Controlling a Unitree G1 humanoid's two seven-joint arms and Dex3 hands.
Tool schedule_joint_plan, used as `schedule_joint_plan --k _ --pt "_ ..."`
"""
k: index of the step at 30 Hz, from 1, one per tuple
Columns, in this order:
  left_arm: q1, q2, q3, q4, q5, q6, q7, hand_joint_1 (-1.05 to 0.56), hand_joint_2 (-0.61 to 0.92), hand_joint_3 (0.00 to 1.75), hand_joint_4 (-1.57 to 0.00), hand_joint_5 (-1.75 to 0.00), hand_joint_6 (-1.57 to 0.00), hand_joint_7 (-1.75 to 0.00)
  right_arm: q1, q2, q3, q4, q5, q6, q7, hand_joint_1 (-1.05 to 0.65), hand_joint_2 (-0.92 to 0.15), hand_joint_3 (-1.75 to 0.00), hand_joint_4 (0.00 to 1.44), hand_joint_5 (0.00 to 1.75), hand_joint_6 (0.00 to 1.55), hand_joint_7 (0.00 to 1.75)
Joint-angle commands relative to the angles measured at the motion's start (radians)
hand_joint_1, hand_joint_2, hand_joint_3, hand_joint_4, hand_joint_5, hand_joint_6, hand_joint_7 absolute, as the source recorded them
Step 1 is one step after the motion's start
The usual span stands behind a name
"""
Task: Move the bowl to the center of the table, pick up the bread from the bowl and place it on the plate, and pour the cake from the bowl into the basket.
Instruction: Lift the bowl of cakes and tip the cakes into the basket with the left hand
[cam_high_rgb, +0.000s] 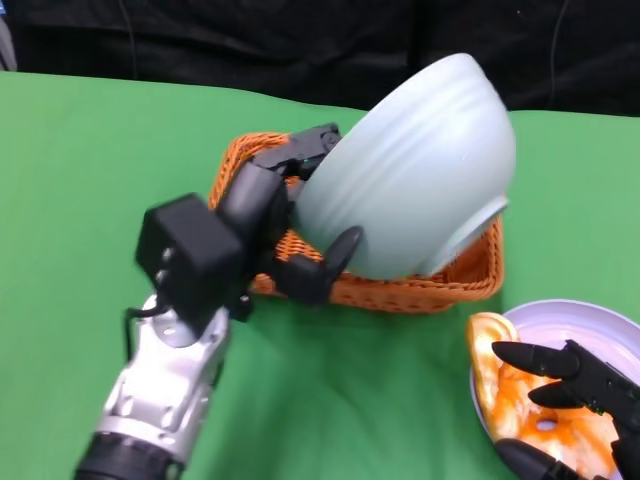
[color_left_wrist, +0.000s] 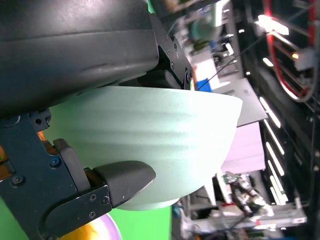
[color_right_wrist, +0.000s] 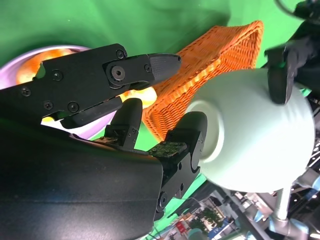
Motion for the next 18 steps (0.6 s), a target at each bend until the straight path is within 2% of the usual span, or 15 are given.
schedule_joint_plan --k 1,6,11,18 --pt "-0.044 -0.044 0.063 -0.029 -0.045 0.086 0.038 -0.19 0.19 1.74 -1.06 -1.75 -0.89 -1.75 0.008 -0.009 -0.001 0.003 0.0 -0.025 -0.013 -0.33 -0.92 -0.15 0.41 0.94 0.39 0.6" --pt "-0.06 -0.106 0.128 -0.052 -0.089 0.218 0.074 -0.17 0.19 1.75 -1.08 -1.75 -0.91 -1.75 0.013 -0.011 0.002 0.001 -0.008 -0.024 -0.013 -0.33 -0.92 -0.15 0.41 0.93 0.4 0.59" --pt "-0.106 -0.175 0.238 -0.068 -0.232 0.42 0.132 -0.18 0.24 1.75 -1.1 -1.75 -0.93 -1.75 0.022 -0.012 0.001 -0.001 0.003 -0.028 -0.012 -0.33 -0.92 -0.15 0.41 0.92 0.39 0.58" --pt "-0.137 -0.222 0.369 -0.071 -0.391 0.606 0.21 -0.22 0.29 1.75 -1.1 -1.75 -0.9 -1.75 0.03 -0.011 0.002 -0.003 0.005 -0.032 -0.015 -0.33 -0.92 -0.16 0.42 0.91 0.4 0.57"
